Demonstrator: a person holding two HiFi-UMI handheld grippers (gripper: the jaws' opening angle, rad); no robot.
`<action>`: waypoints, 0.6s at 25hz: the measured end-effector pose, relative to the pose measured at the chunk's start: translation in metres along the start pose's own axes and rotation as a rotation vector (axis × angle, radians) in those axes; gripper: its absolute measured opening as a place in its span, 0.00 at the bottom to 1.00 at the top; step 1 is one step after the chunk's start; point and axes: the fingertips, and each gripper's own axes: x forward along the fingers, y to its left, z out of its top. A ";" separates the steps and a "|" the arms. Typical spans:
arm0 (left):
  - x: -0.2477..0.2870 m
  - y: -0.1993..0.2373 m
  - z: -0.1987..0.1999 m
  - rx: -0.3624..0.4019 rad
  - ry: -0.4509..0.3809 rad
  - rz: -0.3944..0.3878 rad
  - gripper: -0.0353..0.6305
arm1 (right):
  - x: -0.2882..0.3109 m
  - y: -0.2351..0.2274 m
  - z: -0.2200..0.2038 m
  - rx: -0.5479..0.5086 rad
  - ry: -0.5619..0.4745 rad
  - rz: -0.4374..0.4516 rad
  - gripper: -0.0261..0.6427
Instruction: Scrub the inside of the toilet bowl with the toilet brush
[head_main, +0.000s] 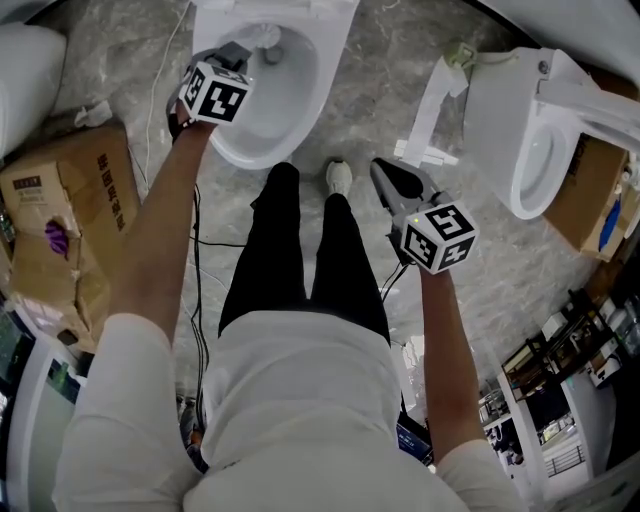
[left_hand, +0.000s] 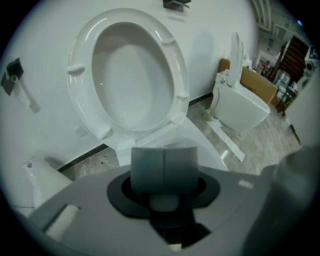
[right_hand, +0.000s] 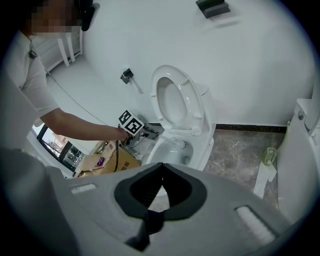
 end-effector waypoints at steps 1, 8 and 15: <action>-0.003 0.005 -0.001 0.000 0.000 0.013 0.29 | 0.001 0.001 0.000 -0.002 0.001 0.001 0.04; -0.011 0.019 -0.018 -0.018 0.012 0.034 0.29 | 0.007 0.008 -0.003 -0.006 0.009 0.009 0.04; 0.005 -0.005 -0.033 0.012 0.028 -0.032 0.29 | 0.008 0.010 -0.008 0.002 0.018 0.005 0.04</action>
